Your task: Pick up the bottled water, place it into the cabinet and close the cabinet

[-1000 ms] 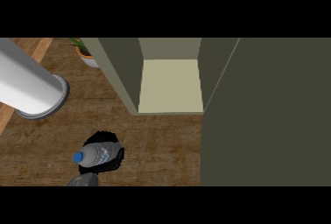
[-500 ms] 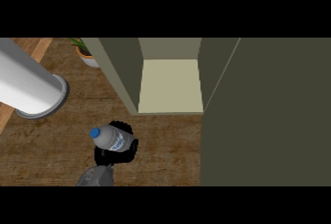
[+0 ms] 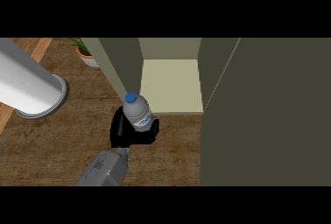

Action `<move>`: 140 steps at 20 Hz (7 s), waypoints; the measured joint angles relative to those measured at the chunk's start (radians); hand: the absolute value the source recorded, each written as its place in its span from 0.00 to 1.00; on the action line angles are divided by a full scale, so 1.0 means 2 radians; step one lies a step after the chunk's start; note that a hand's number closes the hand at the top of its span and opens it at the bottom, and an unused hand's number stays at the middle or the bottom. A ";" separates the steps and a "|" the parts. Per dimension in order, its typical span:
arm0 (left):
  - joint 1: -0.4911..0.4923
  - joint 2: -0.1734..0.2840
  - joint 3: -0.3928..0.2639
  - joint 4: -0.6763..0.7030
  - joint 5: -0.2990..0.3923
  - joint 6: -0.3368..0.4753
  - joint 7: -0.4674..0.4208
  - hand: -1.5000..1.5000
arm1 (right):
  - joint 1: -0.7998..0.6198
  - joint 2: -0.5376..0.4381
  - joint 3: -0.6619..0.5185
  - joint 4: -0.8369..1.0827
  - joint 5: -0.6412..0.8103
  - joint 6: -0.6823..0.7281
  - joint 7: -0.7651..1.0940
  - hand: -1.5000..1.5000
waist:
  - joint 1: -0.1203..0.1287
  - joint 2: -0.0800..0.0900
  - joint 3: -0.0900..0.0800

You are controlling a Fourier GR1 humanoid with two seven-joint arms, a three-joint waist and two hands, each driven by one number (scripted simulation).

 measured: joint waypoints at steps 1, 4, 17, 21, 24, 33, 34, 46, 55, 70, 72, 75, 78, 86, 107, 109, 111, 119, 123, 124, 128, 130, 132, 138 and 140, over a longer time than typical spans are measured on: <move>-0.011 0.000 -0.010 -0.002 0.003 0.015 0.005 1.00 | 0.001 -0.001 -0.003 0.000 -0.001 0.003 -0.003 0.00 | -0.001 0.000 0.000; -0.041 0.000 -0.044 -0.014 0.016 0.071 0.024 1.00 | 0.002 -0.003 -0.008 0.000 -0.001 0.007 -0.005 0.00 | -0.004 0.001 0.000; -0.238 -0.001 -0.060 0.126 0.059 0.184 0.086 1.00 | -0.026 -0.002 -0.041 0.007 -0.015 0.013 0.002 0.00 | -0.015 0.005 0.000; -0.281 0.000 -0.050 0.191 0.068 0.184 0.079 1.00 | -0.021 -0.003 -0.047 0.005 -0.020 0.020 -0.002 0.00 | -0.020 0.007 -0.001; -0.310 0.002 -0.053 0.245 0.047 0.195 0.078 1.00 | -0.023 -0.004 -0.056 0.011 -0.022 0.026 -0.009 0.00 | -0.022 0.008 0.000; -0.353 0.010 -0.005 0.360 0.050 0.213 0.053 1.00 | -0.033 -0.011 -0.074 0.021 -0.032 0.041 -0.021 0.00 | -0.029 0.014 -0.001; -0.357 0.012 0.002 0.368 0.053 0.211 0.048 1.00 | -0.033 -0.010 -0.073 0.022 -0.032 0.042 -0.021 0.00 | -0.030 0.015 -0.001; -0.410 0.026 0.004 0.450 0.024 0.252 0.015 0.00 | -0.042 -0.008 -0.067 0.030 -0.040 0.054 -0.024 0.00 | -0.044 0.020 -0.001; -0.433 0.028 0.020 0.444 0.030 0.202 -0.005 0.00 | -0.042 -0.015 -0.070 0.030 -0.045 0.061 -0.019 0.00 | -0.042 0.020 -0.002; -0.412 0.003 0.046 0.377 0.052 0.105 -0.061 0.00 | -0.026 -0.007 -0.061 0.028 -0.053 0.067 -0.011 0.00 | -0.014 0.005 -0.001; -0.396 0.001 0.041 0.359 0.053 0.101 -0.062 0.00 | -0.029 0.000 -0.049 0.026 -0.052 0.057 0.002 0.00 | -0.008 0.004 -0.001; -0.374 0.000 0.024 0.317 0.062 0.110 -0.046 0.00 | -0.028 0.002 -0.043 0.024 -0.052 0.054 0.008 0.00 | -0.005 0.001 -0.001; -0.335 0.000 0.000 0.269 0.073 0.103 -0.039 0.00 | -0.033 0.004 -0.037 0.022 -0.051 0.045 0.017 0.00 | -0.001 0.000 -0.001; -0.226 -0.001 -0.074 0.116 0.103 0.077 -0.026 0.00 | -0.029 0.004 -0.031 0.022 -0.048 0.043 0.014 0.00 | 0.003 -0.002 -0.001; 0.068 0.112 -0.167 -0.256 0.086 0.053 0.020 0.00 | -0.013 -0.081 0.010 0.001 0.007 0.117 -0.003 1.00 | 0.011 -0.003 -0.001; 0.087 0.131 -0.157 -0.282 0.091 0.052 0.024 0.00 | -0.009 -0.093 0.024 -0.007 0.021 0.133 -0.010 1.00 | 0.009 -0.003 -0.001; 0.112 0.148 -0.150 -0.304 0.093 0.051 0.021 0.00 | -0.008 -0.100 0.040 -0.012 0.035 0.146 -0.018 1.00 | 0.008 -0.004 -0.001; 0.209 0.209 -0.104 -0.377 0.132 0.016 0.004 0.00 | 0.007 -0.125 0.123 -0.019 0.051 0.172 -0.017 1.00 | 0.006 -0.005 -0.002; 0.242 0.230 -0.080 -0.406 0.159 -0.001 0.004 0.00 | -0.010 -0.134 0.158 -0.021 0.056 0.172 0.001 1.00 | 0.011 -0.006 -0.003; 0.251 0.235 -0.076 -0.409 0.162 -0.006 0.002 0.00 | -0.015 -0.138 0.163 -0.021 0.058 0.172 0.004 1.00 | 0.012 -0.007 -0.004; 0.277 0.256 -0.056 -0.423 0.180 -0.026 0.001 0.00 | -0.037 -0.149 0.172 -0.021 0.062 0.165 0.012 1.00 | 0.018 -0.009 -0.006; 0.288 0.268 -0.046 -0.429 0.188 -0.036 0.001 0.00 | -0.044 -0.152 0.176 -0.021 0.064 0.158 0.016 1.00 | 0.021 -0.008 -0.007; 0.300 0.279 -0.035 -0.439 0.195 -0.047 0.000 0.00 | -0.045 -0.148 0.181 -0.021 0.064 0.142 0.019 1.00 | 0.026 -0.007 -0.007; 0.332 0.308 -0.010 -0.448 0.215 -0.088 -0.006 0.00 | -0.040 -0.130 0.198 -0.018 0.062 0.093 0.029 1.00 | 0.042 -0.001 -0.008; 0.339 0.316 -0.004 -0.451 0.221 -0.100 -0.006 0.00 | -0.046 -0.127 0.202 -0.017 0.060 0.081 0.033 1.00 | 0.049 0.001 -0.008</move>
